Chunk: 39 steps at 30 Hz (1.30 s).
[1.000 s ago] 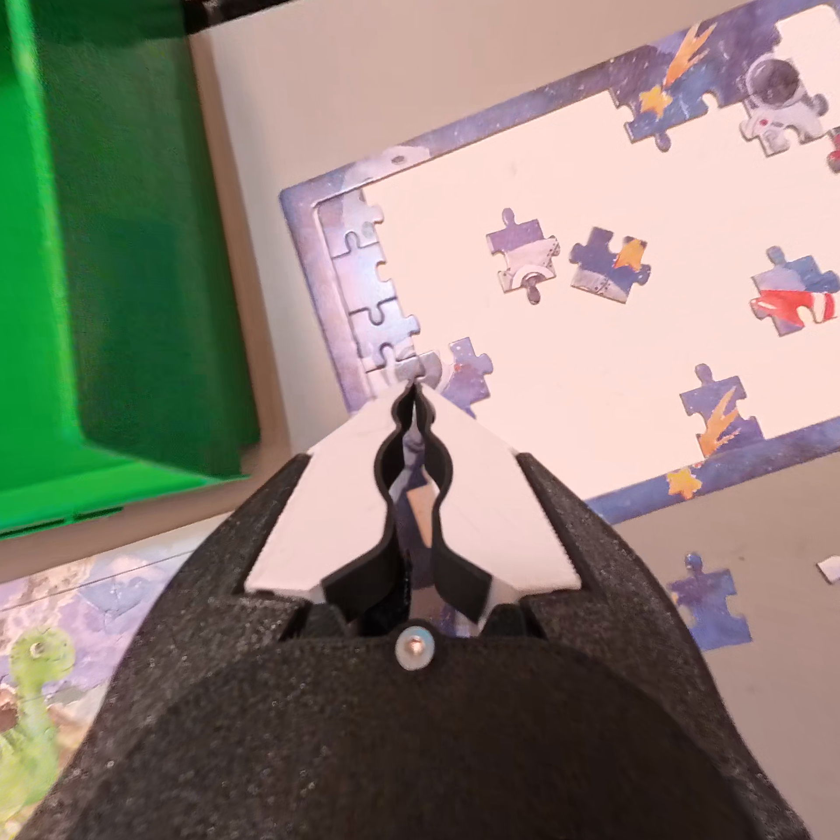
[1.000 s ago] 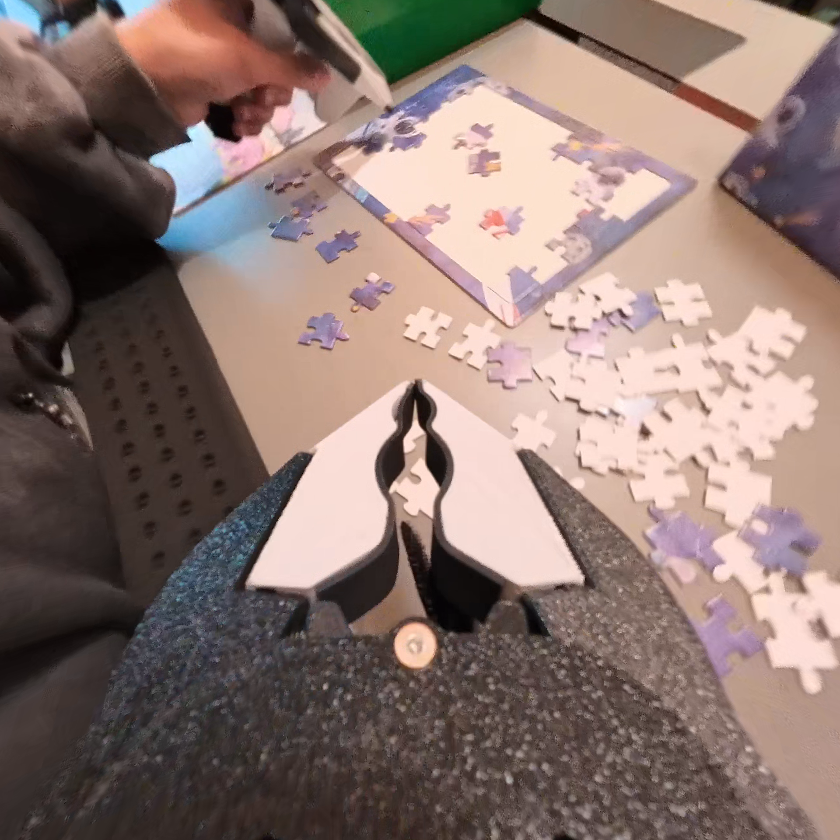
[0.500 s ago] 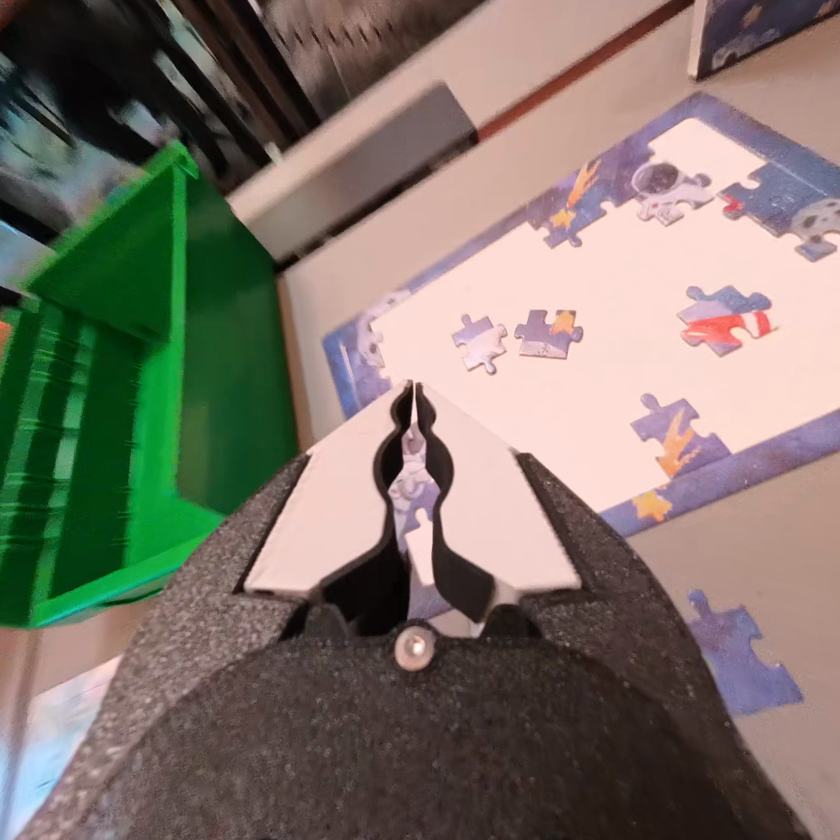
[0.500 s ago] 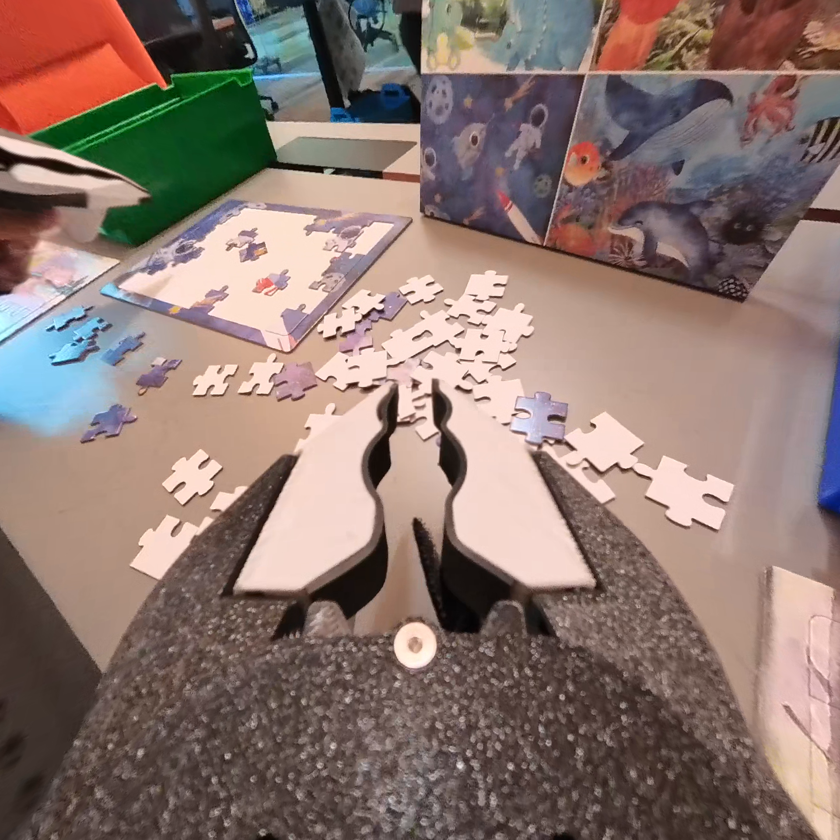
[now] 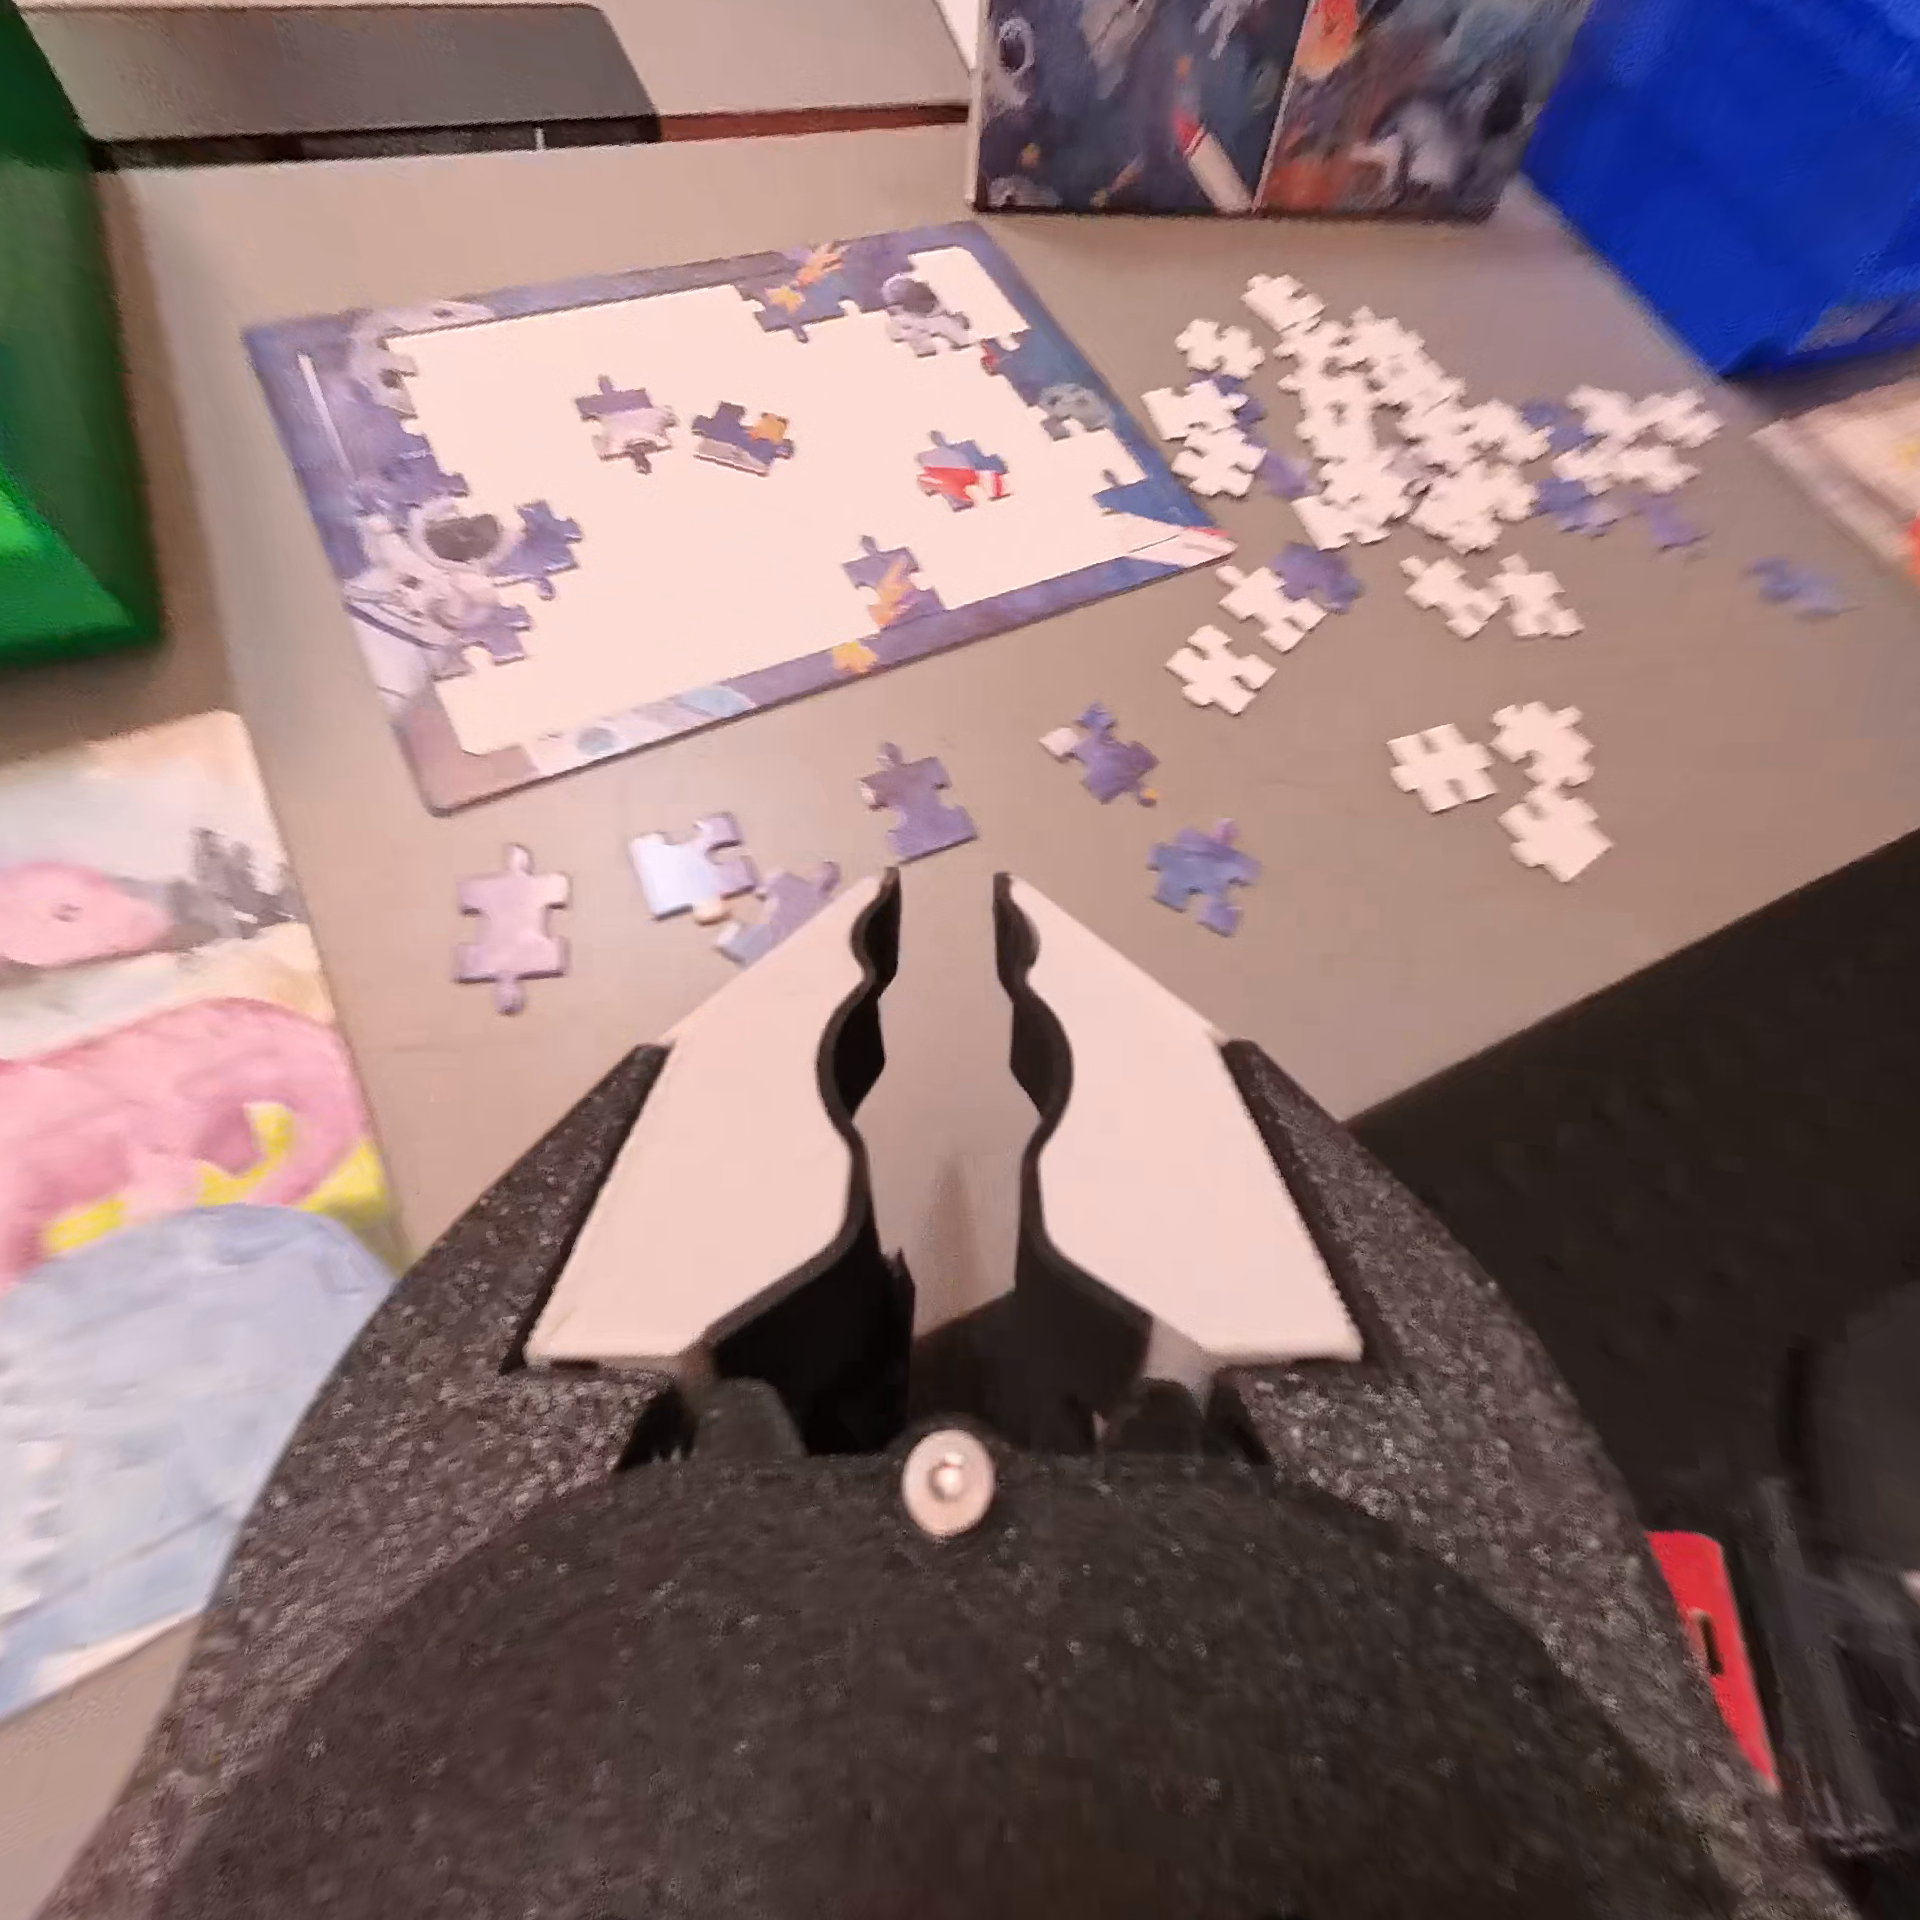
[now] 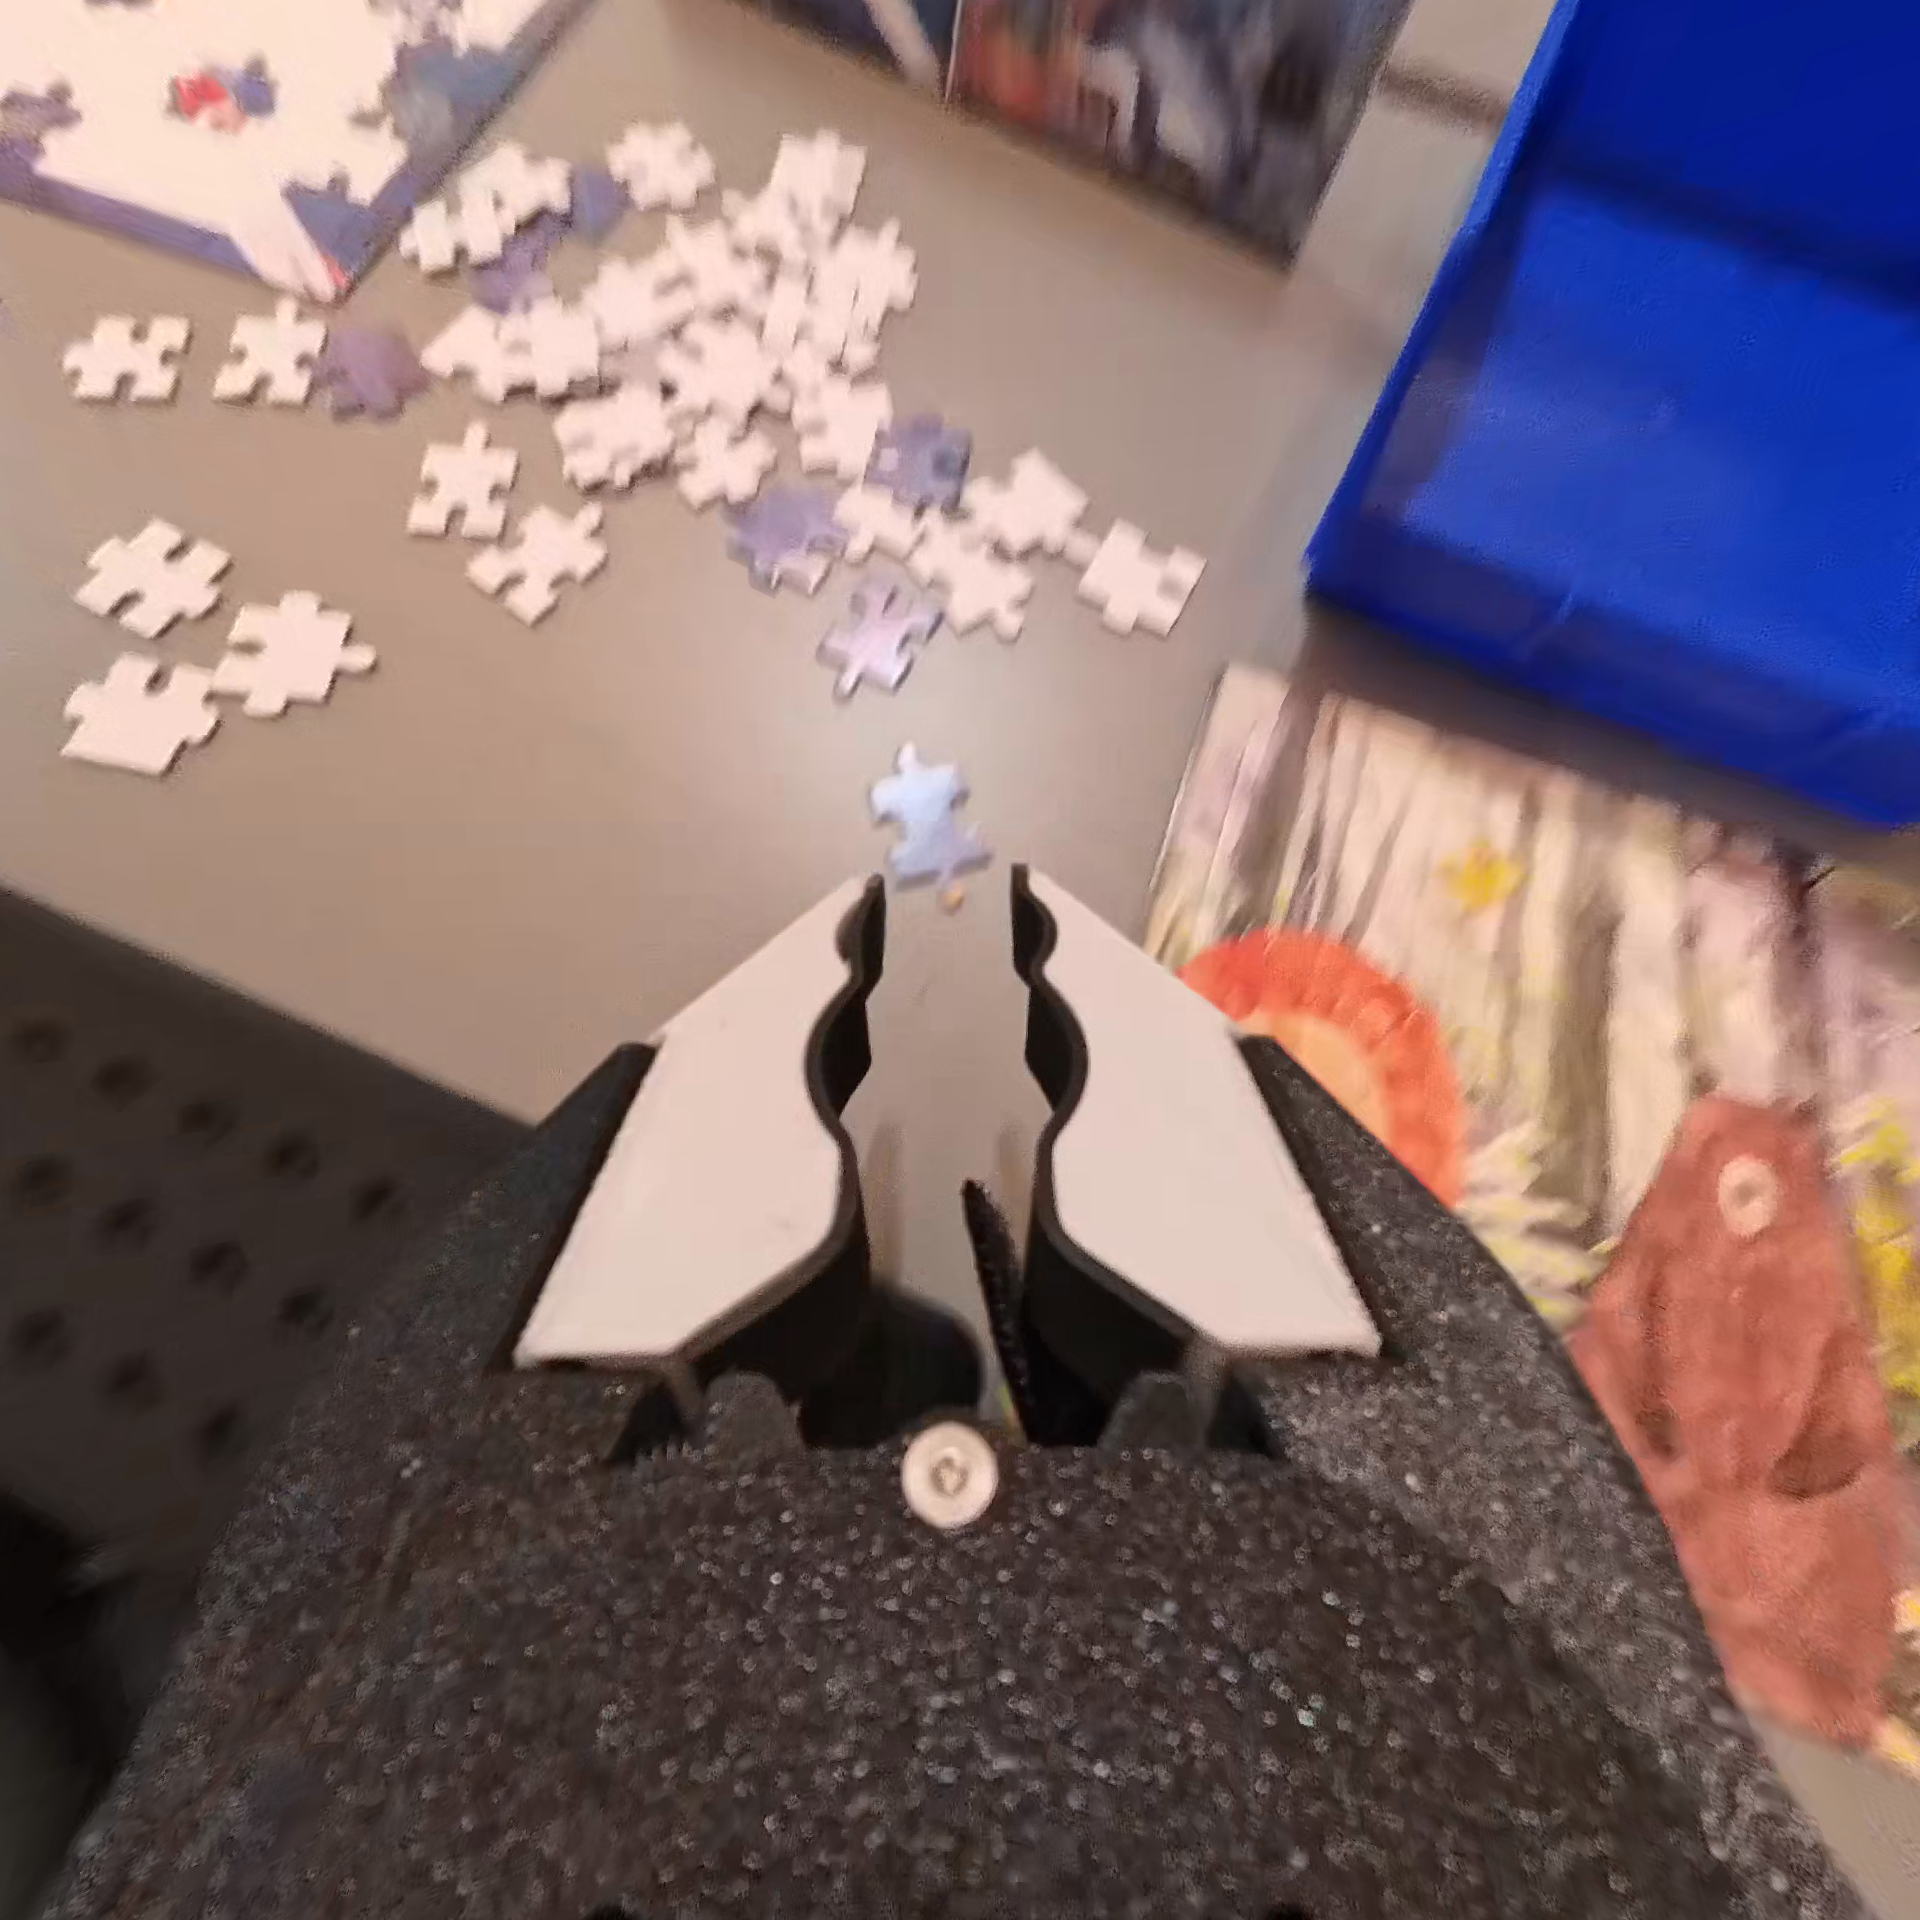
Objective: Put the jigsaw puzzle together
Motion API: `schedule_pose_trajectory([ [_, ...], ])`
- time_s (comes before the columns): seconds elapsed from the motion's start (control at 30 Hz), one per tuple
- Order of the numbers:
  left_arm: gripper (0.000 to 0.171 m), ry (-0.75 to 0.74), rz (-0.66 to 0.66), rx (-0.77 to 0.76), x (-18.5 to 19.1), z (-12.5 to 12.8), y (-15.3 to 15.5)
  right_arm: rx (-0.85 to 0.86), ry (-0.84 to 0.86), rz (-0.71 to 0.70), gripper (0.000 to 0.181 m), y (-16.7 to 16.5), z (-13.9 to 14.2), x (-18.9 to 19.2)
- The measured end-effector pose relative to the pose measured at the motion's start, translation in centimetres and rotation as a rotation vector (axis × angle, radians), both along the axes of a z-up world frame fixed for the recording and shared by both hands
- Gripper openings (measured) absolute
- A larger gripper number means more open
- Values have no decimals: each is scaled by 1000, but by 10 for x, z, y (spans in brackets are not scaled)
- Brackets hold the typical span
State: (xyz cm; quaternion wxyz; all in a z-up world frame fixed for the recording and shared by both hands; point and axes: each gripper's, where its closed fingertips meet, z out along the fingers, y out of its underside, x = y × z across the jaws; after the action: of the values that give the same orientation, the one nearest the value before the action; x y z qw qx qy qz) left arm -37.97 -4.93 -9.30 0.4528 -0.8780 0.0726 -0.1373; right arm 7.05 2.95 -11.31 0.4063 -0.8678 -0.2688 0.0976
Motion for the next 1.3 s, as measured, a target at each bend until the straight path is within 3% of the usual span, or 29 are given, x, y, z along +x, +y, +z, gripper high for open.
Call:
schedule_pose_trajectory([
  [0.07,19,-84,-5,7,17,-2,-4,-99,58,-14,30,-17,-15,-1],
  [0.17,21,-121,-55,-24,41,-12,-10,-106,27,-13,35,-27,-26,-4],
  [0.37,22,39,-111,-25,51,-19,-17,-105,-45,-26,39,-3,-42,-11],
  [0.6,22,53,-136,-24,58,-13,-19,-206,96,11,36,19,-45,-31],
  [0.67,22,40,-146,-50,64,-15,-17,-193,113,53,35,22,-37,-45],
  [0.73,22,-2,-181,-110,75,-22,-15,-200,108,187,35,14,-33,-73],
  [0.83,22,-74,-253,-167,96,-27,-3,-228,161,540,32,-26,-29,-139],
  [0.9,23,-87,-301,-185,110,-26,10,-241,129,644,29,-37,-36,-167],
  [1.0,26,-7,-351,-192,121,-28,35,-247,46,678,27,-28,-47,-191],
  [1.17,40,182,-376,-172,127,-52,87,-158,73,670,26,5,-43,-222],
  [1.3,43,231,-471,-222,137,-74,96,-71,106,688,25,13,-37,-233],
])
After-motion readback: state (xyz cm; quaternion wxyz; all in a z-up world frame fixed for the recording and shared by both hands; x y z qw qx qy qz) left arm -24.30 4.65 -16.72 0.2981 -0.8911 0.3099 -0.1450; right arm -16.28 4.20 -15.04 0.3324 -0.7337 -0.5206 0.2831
